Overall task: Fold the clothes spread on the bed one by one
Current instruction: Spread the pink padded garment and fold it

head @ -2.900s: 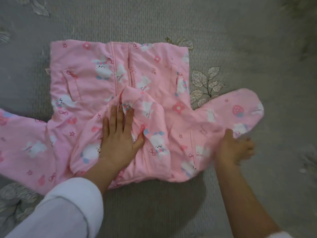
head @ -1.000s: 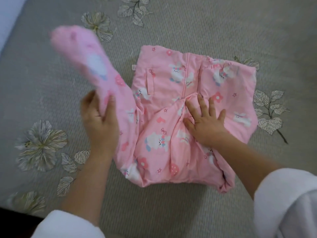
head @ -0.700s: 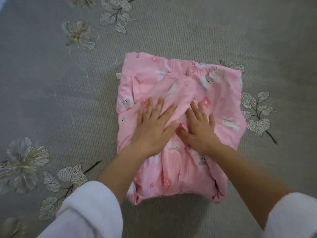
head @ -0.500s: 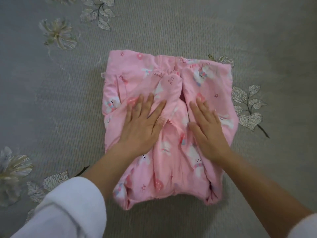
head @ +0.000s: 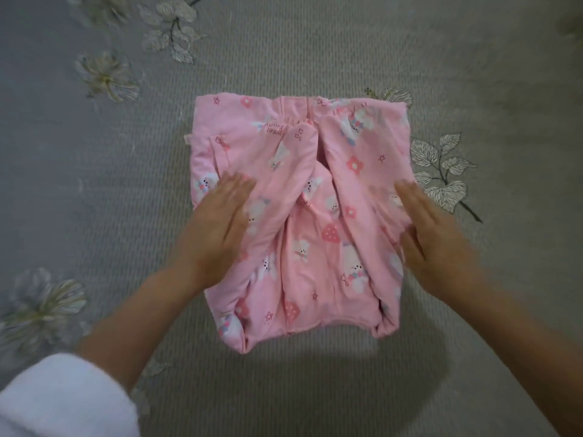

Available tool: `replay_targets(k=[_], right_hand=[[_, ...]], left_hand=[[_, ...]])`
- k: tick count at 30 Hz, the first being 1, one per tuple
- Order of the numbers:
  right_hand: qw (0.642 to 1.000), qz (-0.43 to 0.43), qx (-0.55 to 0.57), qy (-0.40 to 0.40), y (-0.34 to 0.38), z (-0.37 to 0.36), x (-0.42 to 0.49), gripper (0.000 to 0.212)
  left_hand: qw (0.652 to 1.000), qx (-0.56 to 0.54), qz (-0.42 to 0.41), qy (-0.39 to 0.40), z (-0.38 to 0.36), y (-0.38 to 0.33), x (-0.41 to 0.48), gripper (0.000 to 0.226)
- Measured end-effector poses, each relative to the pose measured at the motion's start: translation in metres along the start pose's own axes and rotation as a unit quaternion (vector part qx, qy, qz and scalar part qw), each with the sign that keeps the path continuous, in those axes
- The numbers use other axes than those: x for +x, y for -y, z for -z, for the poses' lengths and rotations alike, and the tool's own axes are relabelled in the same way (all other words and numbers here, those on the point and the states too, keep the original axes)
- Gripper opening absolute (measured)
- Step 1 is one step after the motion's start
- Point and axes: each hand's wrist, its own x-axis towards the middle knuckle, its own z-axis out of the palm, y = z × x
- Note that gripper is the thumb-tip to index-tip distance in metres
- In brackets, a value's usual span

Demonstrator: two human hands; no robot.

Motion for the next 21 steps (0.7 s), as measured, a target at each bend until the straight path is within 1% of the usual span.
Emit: replay_targets(k=[1,2,3,4,5,7,8,9,11,14,16,18,19,20,21], right_hand=[[0.999,0.017,-0.035,0.025,-0.008,0.004,-0.023,0.062],[0.994,0.048,-0.072,0.067,-0.016,0.004,-0.045,0.068],[0.985,0.083,-0.106,0.112,-0.022,0.000,-0.064,0.073],[0.974,0.114,-0.133,0.146,-0.027,-0.005,-0.078,0.076],[0.965,0.138,-0.153,0.165,-0.031,-0.010,-0.087,0.075],[0.959,0.152,-0.169,0.167,-0.034,-0.018,-0.089,0.077],[0.961,0.149,-0.167,0.163,-0.032,-0.022,-0.084,0.082],[0.962,0.145,-0.166,0.158,-0.030,-0.025,-0.077,0.087],[0.962,0.138,-0.169,0.164,-0.025,-0.028,-0.062,0.090],[0.959,0.138,-0.140,0.205,-0.021,-0.025,-0.044,0.079],[0.964,0.107,-0.065,0.233,-0.018,-0.015,-0.036,0.066],[0.972,0.061,0.001,0.229,-0.015,0.002,-0.033,0.047],[0.971,0.025,0.025,0.237,-0.013,0.010,-0.033,0.039],[0.963,-0.019,0.054,0.262,-0.011,0.021,-0.036,0.032],[0.948,-0.061,0.093,0.299,-0.008,0.032,-0.041,0.026]], left_hand=[[0.999,0.031,-0.004,-0.027,0.011,0.008,-0.025,0.057],[0.997,0.069,-0.008,-0.042,0.017,0.015,-0.050,0.058],[0.993,0.112,-0.022,-0.043,0.019,0.023,-0.076,0.061],[0.987,0.151,-0.045,-0.024,0.016,0.031,-0.097,0.066],[0.981,0.177,-0.073,0.012,0.011,0.037,-0.114,0.072],[0.968,0.204,-0.117,0.086,-0.003,0.043,-0.127,0.080],[0.965,0.207,-0.123,0.104,-0.009,0.043,-0.123,0.082],[0.966,0.204,-0.118,0.108,-0.015,0.041,-0.115,0.082],[0.967,0.208,-0.103,0.105,-0.020,0.037,-0.094,0.075],[0.955,0.232,-0.108,0.151,-0.018,0.034,-0.072,0.066],[0.952,0.211,-0.115,0.188,-0.008,0.031,-0.067,0.066],[0.958,0.176,-0.112,0.196,0.005,0.022,-0.067,0.069],[0.964,0.148,-0.110,0.192,0.009,0.017,-0.070,0.071],[0.971,0.106,-0.095,0.190,0.014,0.008,-0.074,0.074],[0.977,0.056,-0.057,0.199,0.019,-0.004,-0.081,0.078]])
